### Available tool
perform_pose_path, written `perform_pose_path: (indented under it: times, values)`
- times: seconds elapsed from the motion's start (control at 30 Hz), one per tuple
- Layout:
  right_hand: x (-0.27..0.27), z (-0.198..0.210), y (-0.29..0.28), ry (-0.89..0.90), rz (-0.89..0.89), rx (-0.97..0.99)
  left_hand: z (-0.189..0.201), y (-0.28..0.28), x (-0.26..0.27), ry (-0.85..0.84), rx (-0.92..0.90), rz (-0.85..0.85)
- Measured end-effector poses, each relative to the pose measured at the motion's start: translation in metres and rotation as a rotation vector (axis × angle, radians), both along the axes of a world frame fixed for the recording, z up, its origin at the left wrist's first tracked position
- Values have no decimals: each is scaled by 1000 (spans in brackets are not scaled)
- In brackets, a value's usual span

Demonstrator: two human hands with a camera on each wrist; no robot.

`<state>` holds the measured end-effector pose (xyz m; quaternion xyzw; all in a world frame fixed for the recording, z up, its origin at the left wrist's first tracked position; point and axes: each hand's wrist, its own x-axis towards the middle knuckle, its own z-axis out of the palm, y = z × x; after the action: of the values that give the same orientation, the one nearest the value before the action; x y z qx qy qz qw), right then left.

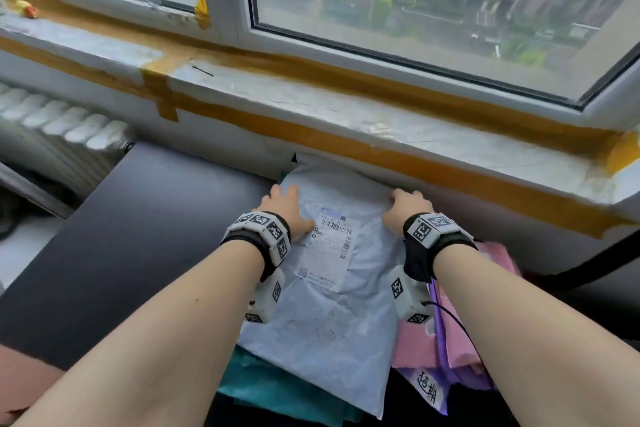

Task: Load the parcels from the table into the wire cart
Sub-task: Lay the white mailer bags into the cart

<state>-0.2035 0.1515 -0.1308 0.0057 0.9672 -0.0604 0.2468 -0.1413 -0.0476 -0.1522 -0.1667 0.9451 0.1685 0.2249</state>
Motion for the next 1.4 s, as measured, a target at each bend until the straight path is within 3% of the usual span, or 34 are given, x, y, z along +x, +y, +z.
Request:
perform_pose_path:
  times: [0.27,0.47,0.7,0.93,1.07,1.4]
  values:
    - [-20,-11,-5,-23,-140,-75,-5,-9,-19,76,22,116]
    - [-25,-5,-5,6,-160,-18,0,-21,-30,121,88,304]
    - [-21,17,-9,-9,-139,35,19,-30,-26,193,257,331]
    - [2,45,-34,41,-3,-189,42,-29,-14,285,402,298]
    - [19,66,-44,132,8,-174,58,-33,-1,346,406,289]
    - [63,112,-54,341,-122,-387,89,-40,37,416,341,161]
